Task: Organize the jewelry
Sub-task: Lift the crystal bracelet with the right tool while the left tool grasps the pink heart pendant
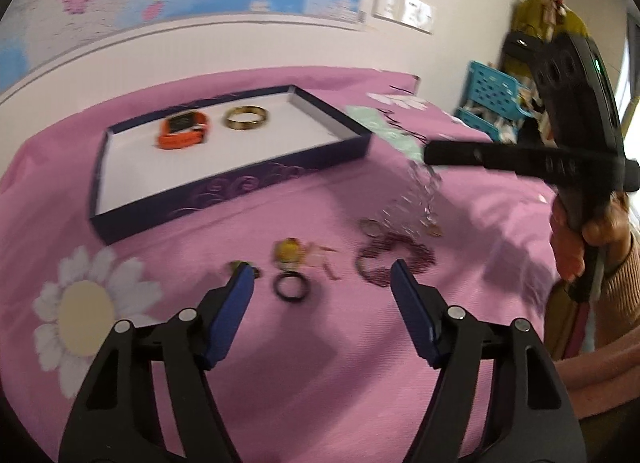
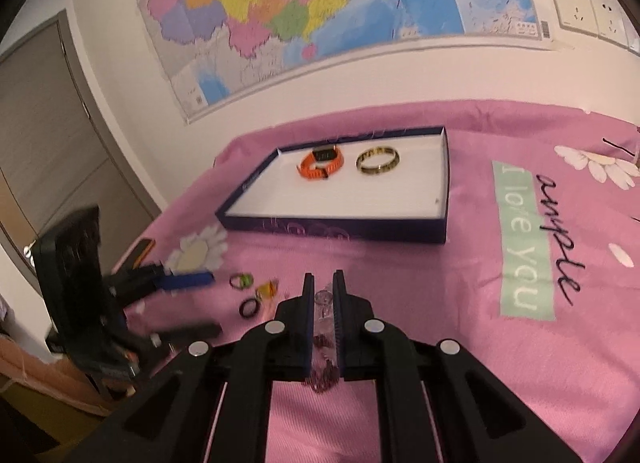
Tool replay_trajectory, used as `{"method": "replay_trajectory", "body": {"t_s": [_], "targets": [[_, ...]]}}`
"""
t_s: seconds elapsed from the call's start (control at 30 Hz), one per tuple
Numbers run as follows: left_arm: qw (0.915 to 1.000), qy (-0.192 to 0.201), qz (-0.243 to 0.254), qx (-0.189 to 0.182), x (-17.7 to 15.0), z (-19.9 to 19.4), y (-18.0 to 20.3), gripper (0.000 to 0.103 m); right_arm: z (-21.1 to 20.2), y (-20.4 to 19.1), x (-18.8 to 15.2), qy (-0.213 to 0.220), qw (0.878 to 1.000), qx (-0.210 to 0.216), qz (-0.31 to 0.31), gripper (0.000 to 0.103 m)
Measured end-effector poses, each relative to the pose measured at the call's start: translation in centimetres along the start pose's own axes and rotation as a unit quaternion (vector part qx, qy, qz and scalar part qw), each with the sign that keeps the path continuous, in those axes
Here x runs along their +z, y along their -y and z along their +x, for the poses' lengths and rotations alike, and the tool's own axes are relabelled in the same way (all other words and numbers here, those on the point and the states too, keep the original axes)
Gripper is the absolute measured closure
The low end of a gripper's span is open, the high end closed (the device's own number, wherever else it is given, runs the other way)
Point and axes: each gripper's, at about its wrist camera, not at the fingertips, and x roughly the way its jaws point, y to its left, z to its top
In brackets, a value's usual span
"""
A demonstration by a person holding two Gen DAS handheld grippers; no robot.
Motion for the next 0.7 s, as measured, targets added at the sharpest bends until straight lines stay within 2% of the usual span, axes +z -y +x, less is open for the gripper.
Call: {"method": "replay_trajectory", "body": {"t_s": [0.23,0.3,0.37,0.43,0.57,0.7], "targets": [[0.9988,-0.046,-0.008,-0.014,0.7,3.0,0.3,0.067,-0.2,-0.6,1.3,0.013,1.000,0.005,-0.014,0.096],[0.9982,-0.052,-0.013,-0.027,0.8,3.4,0.2,0.069,-0.2,-0.7,1.5,0.015,1.000,0.005,-0.018,0.096],[0.9978,-0.056,-0.016,-0.030,1.0,3.8,0.2,0.076,0.0,-0.6,1.7,0.015,1.000,0.007,-0.018,0.096],[0.9970,-0.066,-0.021,-0.034,1.0,4.2,0.1,0.090,0.3,-0.6,1.9,0.014,1.000,0.008,-0.018,0.096],[0.9960,-0.071,-0.037,-0.038,1.1,4.5,-0.4,0.098,0.6,-0.5,2.2,0.012,1.000,0.012,-0.023,0.096],[0.9964,-0.062,-0.044,-0.039,1.4,4.1,-0.9,0.099,0.7,-0.6,2.6,0.014,0.999,0.015,-0.027,0.096]]}}
